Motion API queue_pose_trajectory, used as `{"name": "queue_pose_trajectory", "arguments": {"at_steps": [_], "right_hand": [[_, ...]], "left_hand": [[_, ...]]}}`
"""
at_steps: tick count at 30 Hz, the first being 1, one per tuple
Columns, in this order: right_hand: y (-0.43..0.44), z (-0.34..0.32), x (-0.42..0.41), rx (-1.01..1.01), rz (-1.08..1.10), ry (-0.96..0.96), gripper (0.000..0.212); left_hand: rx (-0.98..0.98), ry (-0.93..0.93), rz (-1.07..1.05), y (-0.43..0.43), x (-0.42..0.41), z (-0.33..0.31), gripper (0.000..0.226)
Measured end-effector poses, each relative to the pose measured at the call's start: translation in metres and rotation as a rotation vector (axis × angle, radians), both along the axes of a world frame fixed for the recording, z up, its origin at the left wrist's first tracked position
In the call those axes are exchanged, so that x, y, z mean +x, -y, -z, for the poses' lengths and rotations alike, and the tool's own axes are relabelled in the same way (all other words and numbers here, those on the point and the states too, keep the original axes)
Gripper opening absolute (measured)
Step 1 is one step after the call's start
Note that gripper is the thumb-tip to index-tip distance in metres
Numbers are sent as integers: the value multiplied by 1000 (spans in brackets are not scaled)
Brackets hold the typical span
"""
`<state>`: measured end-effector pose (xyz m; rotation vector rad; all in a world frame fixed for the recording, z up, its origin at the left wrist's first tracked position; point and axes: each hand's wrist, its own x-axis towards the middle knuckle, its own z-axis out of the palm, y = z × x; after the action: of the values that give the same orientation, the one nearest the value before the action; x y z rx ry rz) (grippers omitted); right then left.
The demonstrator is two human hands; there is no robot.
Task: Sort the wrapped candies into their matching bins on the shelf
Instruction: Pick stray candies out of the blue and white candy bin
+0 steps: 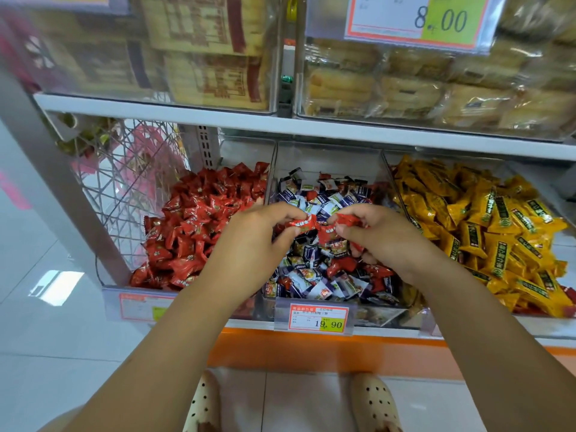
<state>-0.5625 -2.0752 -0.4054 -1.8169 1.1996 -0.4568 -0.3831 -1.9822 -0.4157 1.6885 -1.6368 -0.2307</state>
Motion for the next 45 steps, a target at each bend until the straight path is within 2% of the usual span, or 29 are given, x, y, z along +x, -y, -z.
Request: {"name": "queue_pose_trajectory", "arguments": {"at_steps": [4,7,11,16,19,22,24,28,31,33,35,38,40,45], "right_hand": [[-2,-5,10,98,-26,153,16],[0,-9,23,111,-35,177,15],[1,-9,39,53,-23,113,13],[-3,-12,76,-38,22,320,14],[-11,-10,108,-106,-4,337,18],[-12,-11,122,-171,-69,291,42],[-10,-16,123,-117,-151,282,57],[-12,-21,113,-58,-202,224,44],[-10,-23,95,8,-177,272,32],[-3,-27,75,27,-148,271,33],[5,-31,47,-36,-156,95,33],[9,-37,7,-81,-237,-323,22],[5,-33,-6,-129,-303,-539,23],[1,-8,-4,-240,-373,-744,38]], "left_hand": [[-38,-41,-27,-4,4,-1,23],[-73,-128,-105,-8,16,-1,23],[-69,-175,-180,-16,37,1,23],[-58,-113,-299,-21,64,4,23],[-47,-113,-424,-22,76,2,26],[2,-142,-438,-22,85,3,34],[24,-125,-426,-22,87,3,40],[-14,-104,-413,-24,83,-1,38],[-49,-79,-366,-23,75,-1,34],[-48,-72,-307,-21,68,0,32],[-52,-20,-223,-19,58,1,30],[-73,114,-78,-16,34,2,29],[-76,226,17,-12,17,6,27],[-88,447,52,-3,-10,19,24]]}}
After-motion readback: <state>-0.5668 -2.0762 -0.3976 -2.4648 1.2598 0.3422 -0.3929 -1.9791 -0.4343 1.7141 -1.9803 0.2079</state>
